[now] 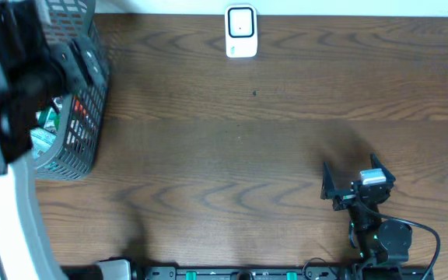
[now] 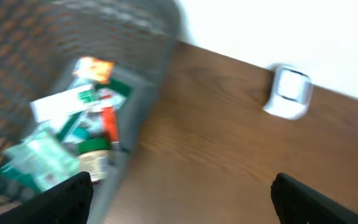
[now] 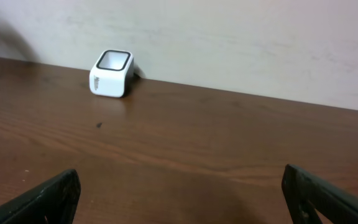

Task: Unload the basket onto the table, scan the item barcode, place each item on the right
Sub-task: 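Reach the left gripper into the basket above the green-lidded jar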

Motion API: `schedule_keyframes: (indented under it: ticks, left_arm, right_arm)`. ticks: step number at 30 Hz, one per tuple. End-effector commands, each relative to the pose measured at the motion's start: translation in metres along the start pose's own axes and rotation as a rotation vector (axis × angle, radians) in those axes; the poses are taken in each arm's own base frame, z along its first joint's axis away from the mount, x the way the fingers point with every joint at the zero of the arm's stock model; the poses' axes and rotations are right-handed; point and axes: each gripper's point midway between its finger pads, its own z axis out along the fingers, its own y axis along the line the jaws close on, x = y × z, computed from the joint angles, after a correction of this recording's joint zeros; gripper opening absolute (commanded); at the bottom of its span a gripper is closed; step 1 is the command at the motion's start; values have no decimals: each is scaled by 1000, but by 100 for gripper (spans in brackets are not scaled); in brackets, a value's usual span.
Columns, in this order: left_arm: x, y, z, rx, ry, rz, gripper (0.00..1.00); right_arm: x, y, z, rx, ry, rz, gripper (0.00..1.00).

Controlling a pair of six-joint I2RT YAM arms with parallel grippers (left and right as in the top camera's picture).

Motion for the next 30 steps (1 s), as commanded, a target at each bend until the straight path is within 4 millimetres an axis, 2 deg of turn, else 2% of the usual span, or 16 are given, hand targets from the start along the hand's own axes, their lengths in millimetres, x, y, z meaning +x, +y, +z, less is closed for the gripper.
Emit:
schedule_keyframes:
  ticks: [1, 5, 10, 15, 30]
  left_arm:
    - [-13, 56, 17, -232, -18, -144, 93]
    - [4, 99, 57, -337, 129, -215, 96]
    - [21, 140, 99, -408, 259, -273, 96]
    - [43, 146, 136, -307, 404, -285, 96]
    - [131, 170, 223, -347, 772, -324, 96]
  right_arm:
    - [0, 1, 0, -1, 0, 4, 99]
    - [0, 1, 0, -1, 0, 4, 99]
    - [0, 1, 0, -1, 1, 4, 99]
    - [0, 1, 0, -1, 1, 4, 99]
    - [0, 1, 0, -1, 0, 4, 99]
